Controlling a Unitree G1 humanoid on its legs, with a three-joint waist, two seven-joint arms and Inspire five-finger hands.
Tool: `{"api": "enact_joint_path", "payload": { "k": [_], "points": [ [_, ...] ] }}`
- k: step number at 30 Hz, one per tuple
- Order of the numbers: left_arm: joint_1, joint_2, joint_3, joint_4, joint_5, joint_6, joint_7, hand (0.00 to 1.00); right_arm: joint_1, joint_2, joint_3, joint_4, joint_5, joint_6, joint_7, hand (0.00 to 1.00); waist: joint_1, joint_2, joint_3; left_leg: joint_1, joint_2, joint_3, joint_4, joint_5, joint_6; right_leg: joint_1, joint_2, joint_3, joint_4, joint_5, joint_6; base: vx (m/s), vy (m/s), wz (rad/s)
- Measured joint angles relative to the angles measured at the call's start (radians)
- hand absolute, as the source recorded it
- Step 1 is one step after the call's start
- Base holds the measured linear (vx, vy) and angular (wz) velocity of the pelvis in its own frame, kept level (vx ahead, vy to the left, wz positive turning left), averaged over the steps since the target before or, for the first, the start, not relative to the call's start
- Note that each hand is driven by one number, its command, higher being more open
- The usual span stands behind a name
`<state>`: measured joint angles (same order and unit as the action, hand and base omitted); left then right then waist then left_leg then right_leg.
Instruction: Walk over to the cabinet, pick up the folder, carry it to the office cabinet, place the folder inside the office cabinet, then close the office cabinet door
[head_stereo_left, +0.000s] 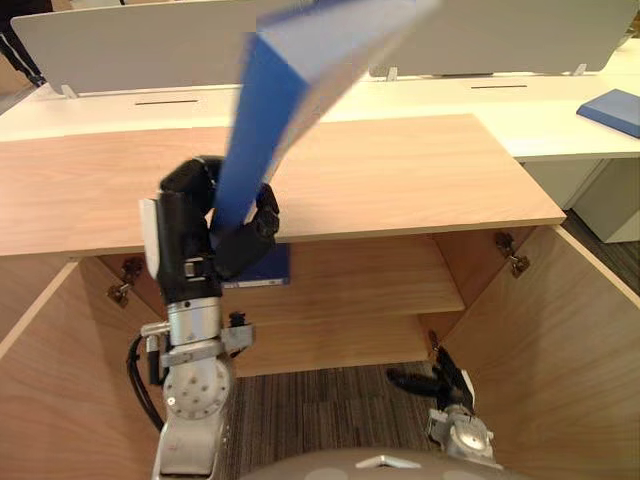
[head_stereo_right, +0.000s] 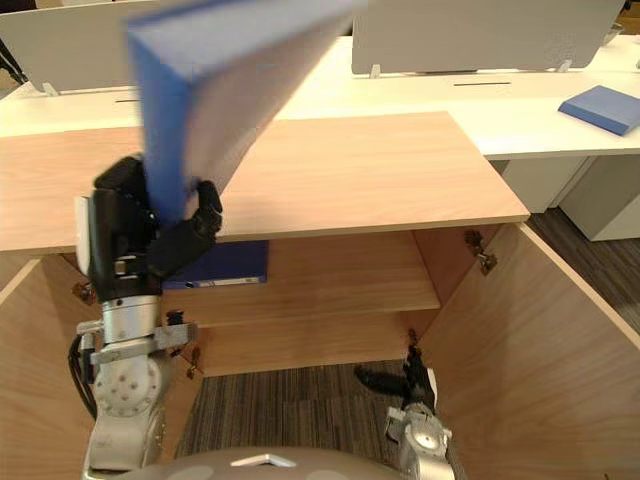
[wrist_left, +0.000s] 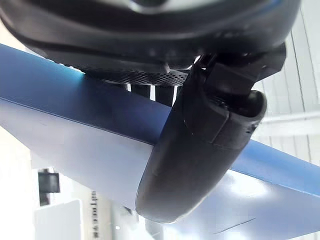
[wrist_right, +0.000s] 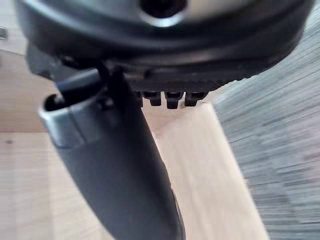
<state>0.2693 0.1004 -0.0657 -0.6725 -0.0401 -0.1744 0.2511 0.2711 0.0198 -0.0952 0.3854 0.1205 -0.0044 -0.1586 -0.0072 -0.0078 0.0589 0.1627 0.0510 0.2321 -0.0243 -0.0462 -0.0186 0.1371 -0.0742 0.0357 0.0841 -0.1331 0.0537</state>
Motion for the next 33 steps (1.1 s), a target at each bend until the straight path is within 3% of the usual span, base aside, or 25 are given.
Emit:
{"api": "enact_joint_path", "payload": {
  "k": [6, 10, 15, 22, 33],
  "points": [
    [0.000, -0.018, -0.010, -0.032, -0.285, -0.035, -0.097, 0.00, 0.029, 0.020, -0.009, -0.271, 0.000, -0.025, -0.021, 1.00, -0.003, 0.000, 0.000, -0.003, 0.001, 0.003, 0.012, -0.011, 0.002, 0.000, -0.001, 0.003, 0.000, 0.002, 0.003, 0.00, 0.000, 0.00],
    [0.010, -0.014, -0.078, -0.032, -0.485, -0.034, -0.190, 0.00, 0.042, 0.038, -0.026, -0.448, 0.005, -0.055, -0.017, 1.00, -0.004, 0.000, 0.000, -0.007, 0.000, 0.004, 0.021, -0.017, 0.003, 0.000, -0.003, 0.004, 0.000, 0.002, 0.005, 0.00, 0.000, 0.00],
    [0.042, 0.018, -0.152, -0.003, -0.613, -0.017, -0.284, 0.00, 0.045, 0.040, -0.049, -0.607, 0.005, -0.090, -0.017, 1.00, -0.007, 0.007, 0.002, -0.008, -0.001, 0.006, 0.028, -0.020, 0.004, -0.001, -0.003, 0.008, 0.000, 0.004, 0.008, 0.00, 0.000, 0.00],
    [0.068, 0.052, -0.169, 0.144, -0.686, 0.037, -0.337, 0.00, 0.017, 0.003, -0.046, -0.751, 0.002, -0.130, -0.015, 1.00, -0.020, 0.017, -0.003, -0.012, -0.001, 0.024, 0.034, -0.021, 0.004, -0.013, -0.002, 0.032, 0.001, 0.009, 0.017, -0.03, -0.005, -0.08],
    [0.068, 0.167, -0.135, 0.206, -0.710, 0.066, -0.459, 0.00, -0.114, -0.220, -0.141, -0.785, 0.083, -0.175, 0.049, 1.00, -0.026, 0.019, -0.004, -0.022, -0.010, 0.027, 0.062, -0.031, 0.016, -0.013, -0.014, 0.040, 0.000, 0.022, 0.034, 0.00, 0.000, -0.01]
  ]
}}
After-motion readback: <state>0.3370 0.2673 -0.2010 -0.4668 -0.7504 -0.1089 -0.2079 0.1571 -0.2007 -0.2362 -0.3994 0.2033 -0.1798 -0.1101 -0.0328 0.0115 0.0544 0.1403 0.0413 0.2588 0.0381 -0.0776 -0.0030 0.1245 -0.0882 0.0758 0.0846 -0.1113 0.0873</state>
